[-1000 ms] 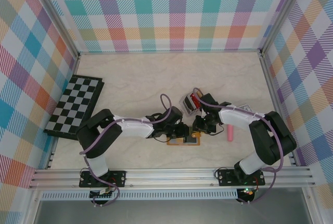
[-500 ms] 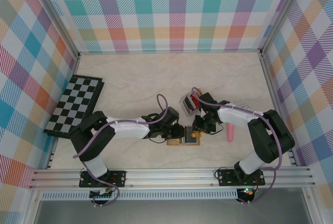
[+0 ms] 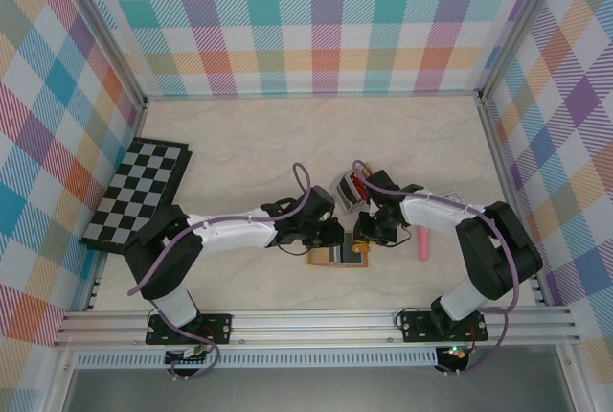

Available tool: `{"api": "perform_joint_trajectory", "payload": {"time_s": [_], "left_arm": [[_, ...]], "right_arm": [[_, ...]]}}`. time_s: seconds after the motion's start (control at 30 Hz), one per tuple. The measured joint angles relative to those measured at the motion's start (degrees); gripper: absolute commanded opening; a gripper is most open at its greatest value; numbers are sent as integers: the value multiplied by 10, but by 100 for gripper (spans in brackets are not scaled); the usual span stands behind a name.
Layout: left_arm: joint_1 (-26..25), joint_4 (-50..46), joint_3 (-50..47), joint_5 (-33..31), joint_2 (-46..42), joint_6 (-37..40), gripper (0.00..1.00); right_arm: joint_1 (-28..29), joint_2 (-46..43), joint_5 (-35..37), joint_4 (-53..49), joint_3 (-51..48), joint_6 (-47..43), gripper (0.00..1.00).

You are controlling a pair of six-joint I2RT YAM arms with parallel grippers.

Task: Put the credit cards into the card holder
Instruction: Insert the credit card into the card slot.

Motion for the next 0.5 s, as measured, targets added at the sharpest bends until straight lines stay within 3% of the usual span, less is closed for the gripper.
{"api": "perform_joint_trajectory", "payload": {"time_s": [0.5], "left_arm": [[-1,-9,21,5,77,-28,15]], "right_arm": [[0,1,0,0,0,0,30]]}}
